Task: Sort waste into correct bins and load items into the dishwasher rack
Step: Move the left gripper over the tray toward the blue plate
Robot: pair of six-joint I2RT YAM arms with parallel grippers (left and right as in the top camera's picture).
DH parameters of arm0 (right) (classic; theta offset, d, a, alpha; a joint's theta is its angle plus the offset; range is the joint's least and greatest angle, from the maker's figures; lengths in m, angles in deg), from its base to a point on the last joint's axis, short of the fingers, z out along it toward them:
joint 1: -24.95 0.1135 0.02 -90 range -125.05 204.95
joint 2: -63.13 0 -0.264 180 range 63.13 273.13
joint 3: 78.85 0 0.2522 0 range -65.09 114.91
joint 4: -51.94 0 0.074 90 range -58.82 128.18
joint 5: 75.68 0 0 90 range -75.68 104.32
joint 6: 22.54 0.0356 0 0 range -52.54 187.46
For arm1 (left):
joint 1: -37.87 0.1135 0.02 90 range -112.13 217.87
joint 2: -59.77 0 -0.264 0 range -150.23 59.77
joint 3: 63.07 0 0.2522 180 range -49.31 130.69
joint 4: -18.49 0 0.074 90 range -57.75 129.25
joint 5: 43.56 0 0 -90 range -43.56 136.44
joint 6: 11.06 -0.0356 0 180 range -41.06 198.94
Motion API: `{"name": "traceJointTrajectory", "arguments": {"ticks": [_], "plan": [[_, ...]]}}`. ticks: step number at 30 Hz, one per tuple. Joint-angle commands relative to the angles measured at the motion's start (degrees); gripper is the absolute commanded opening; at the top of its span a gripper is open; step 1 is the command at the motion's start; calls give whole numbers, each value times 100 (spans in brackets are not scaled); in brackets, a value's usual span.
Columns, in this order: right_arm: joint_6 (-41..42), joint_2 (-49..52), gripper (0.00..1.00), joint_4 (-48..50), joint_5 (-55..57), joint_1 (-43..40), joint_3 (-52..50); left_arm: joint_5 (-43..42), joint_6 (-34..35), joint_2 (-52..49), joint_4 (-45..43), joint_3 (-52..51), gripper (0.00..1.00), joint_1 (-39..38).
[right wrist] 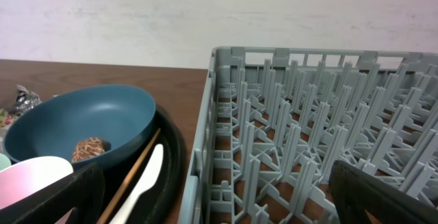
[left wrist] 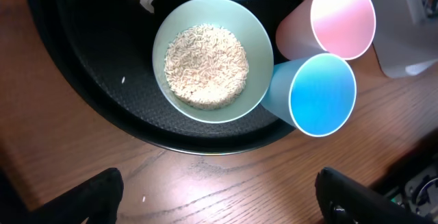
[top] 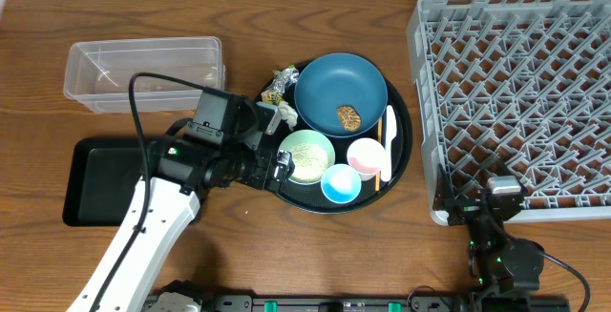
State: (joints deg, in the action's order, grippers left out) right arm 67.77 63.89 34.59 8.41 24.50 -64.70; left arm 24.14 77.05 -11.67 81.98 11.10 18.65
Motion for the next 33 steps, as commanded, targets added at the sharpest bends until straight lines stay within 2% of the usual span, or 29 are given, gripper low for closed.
{"name": "traceJointTrajectory", "arguments": {"ticks": [1,5,8,14,19,23,31,33], "plan": [[-61,2,99,-24,11,-2,-7,-79,-186,-37,-9,-17,98,13],[-61,2,99,-24,11,-2,-7,-356,356,-37,-415,-9,98,13],[-61,2,99,-24,11,-2,-7,-573,367,-44,-595,127,98,-4],[-61,2,99,-24,11,-2,-7,39,315,-247,-590,662,98,-330],[-61,2,99,-24,11,-2,-7,210,151,-984,-706,1408,98,-896],[-61,2,99,-24,11,-2,-7,960,199,-1836,-1165,1825,98,-1379],[-61,2,99,-24,11,-2,-7,1180,413,-2649,-2651,1947,98,-1725],[-61,2,99,-24,11,-2,-7,1515,413,-2820,-2927,1947,98,-1821]]}}
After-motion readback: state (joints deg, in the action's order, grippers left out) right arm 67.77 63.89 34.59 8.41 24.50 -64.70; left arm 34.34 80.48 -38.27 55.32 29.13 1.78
